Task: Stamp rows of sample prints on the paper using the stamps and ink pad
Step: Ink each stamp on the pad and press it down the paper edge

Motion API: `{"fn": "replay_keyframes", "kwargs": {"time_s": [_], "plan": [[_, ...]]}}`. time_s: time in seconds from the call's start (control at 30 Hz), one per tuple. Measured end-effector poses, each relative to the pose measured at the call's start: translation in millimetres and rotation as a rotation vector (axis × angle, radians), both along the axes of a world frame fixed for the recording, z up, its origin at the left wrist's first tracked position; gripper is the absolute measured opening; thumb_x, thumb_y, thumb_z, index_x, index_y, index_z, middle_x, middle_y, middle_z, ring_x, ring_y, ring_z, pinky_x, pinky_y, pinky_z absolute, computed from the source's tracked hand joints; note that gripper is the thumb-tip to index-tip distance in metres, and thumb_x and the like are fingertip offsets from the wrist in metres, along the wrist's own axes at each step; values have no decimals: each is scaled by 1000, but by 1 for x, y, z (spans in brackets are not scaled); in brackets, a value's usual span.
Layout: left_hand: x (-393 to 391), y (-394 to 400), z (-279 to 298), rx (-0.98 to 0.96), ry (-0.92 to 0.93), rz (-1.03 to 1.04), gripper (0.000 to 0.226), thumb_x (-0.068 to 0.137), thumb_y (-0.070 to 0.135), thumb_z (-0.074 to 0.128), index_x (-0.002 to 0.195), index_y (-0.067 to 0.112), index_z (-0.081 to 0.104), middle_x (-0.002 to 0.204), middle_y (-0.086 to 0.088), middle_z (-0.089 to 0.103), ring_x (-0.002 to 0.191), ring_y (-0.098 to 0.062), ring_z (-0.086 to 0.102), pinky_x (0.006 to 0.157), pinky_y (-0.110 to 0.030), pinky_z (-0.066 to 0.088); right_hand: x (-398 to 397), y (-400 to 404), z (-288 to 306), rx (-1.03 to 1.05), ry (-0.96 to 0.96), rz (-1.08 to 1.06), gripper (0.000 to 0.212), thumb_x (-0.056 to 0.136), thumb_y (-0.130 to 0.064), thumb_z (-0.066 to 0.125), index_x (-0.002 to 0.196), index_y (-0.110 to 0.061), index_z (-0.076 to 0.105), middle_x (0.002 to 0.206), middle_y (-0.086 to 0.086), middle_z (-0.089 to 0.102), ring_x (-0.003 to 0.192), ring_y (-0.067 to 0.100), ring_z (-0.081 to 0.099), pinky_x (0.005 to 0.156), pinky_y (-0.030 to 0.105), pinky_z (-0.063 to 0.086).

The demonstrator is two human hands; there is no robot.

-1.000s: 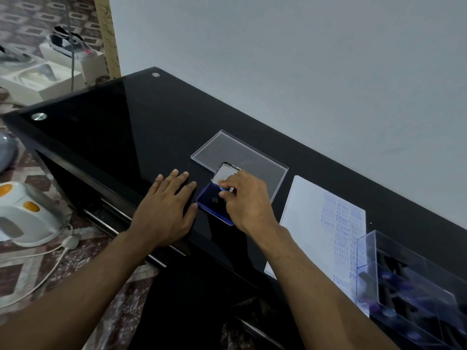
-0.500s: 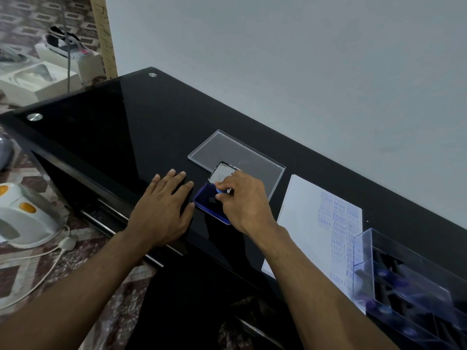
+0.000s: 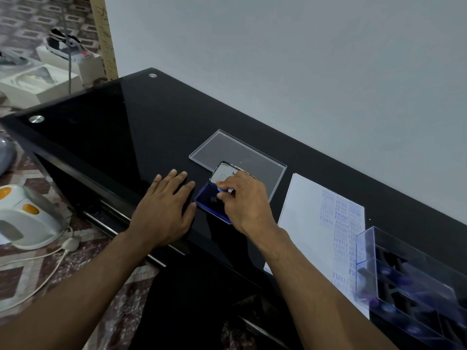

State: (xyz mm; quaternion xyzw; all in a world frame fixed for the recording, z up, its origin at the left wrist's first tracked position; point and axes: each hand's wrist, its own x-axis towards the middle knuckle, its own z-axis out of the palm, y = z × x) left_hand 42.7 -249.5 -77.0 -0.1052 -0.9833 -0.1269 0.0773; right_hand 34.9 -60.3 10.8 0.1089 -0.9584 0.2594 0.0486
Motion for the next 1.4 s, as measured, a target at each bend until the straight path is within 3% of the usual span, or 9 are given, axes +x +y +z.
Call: {"fn": "replay_keyframes", "kwargs": {"time_s": [0.5,0.67,0.87,1.07,1.4], "plan": [[0,-1,1,16,-19,-4,73,93,60,17,150,22,41,161,-7,32,153,-25,17,125,-50,13,1,2,-2,-22,23,12,25,93,-20,64,117,-22,70,113,-6,62,100,10,59,92,24,51],[-1,9,13,105,12,-20,73,93,59,22,152,18,39,161,-8,31,153,-25,16,124,-51,14,8,16,-4,-187,78,-48,26,90,-17,69,116,-19,71,116,-4,67,102,9,62,94,30,53],[-6,58,31,89,42,-124,68,95,55,26,151,18,39,161,-8,31,153,-24,17,125,-46,12,22,66,1,-259,189,-145,27,86,-16,73,113,-20,73,103,-5,67,88,9,63,82,23,55],[-6,127,41,145,37,-274,68,94,54,28,151,18,37,161,-9,31,152,-25,19,122,-50,23,41,131,4,-285,228,-273,23,84,-11,74,105,-19,75,98,-7,68,78,4,63,71,11,47],[-11,212,41,133,30,-397,64,97,48,34,153,17,36,164,-8,26,154,-26,16,122,-41,8,55,217,8,-237,235,-451,20,85,-11,74,105,-16,76,101,-5,68,80,7,64,79,21,54]]}}
